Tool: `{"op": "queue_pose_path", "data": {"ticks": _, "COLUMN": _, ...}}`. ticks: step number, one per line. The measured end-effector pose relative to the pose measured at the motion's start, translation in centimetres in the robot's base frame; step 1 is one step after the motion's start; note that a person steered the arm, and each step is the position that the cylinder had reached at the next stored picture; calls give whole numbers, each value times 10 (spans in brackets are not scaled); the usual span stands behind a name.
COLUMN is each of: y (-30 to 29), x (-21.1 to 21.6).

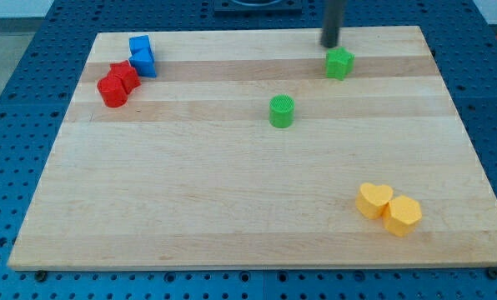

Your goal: Slide the green star to the top left side of the green circle

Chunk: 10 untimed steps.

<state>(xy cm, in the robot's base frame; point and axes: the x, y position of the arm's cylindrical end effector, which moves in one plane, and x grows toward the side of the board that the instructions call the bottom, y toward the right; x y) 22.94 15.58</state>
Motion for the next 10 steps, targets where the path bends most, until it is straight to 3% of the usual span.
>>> {"op": "queue_pose_path", "data": {"ticks": 1, "y": 46, "x": 1}}
{"op": "queue_pose_path", "data": {"ticks": 3, "y": -73, "x": 12}}
{"op": "queue_pose_path", "data": {"ticks": 4, "y": -81, "x": 12}}
{"op": "queue_pose_path", "data": {"ticks": 6, "y": 54, "x": 28}}
{"op": "queue_pose_path", "data": {"ticks": 7, "y": -21, "x": 33}}
{"op": "queue_pose_path", "data": {"ticks": 9, "y": 37, "x": 56}}
{"op": "queue_pose_path", "data": {"ticks": 10, "y": -93, "x": 72}}
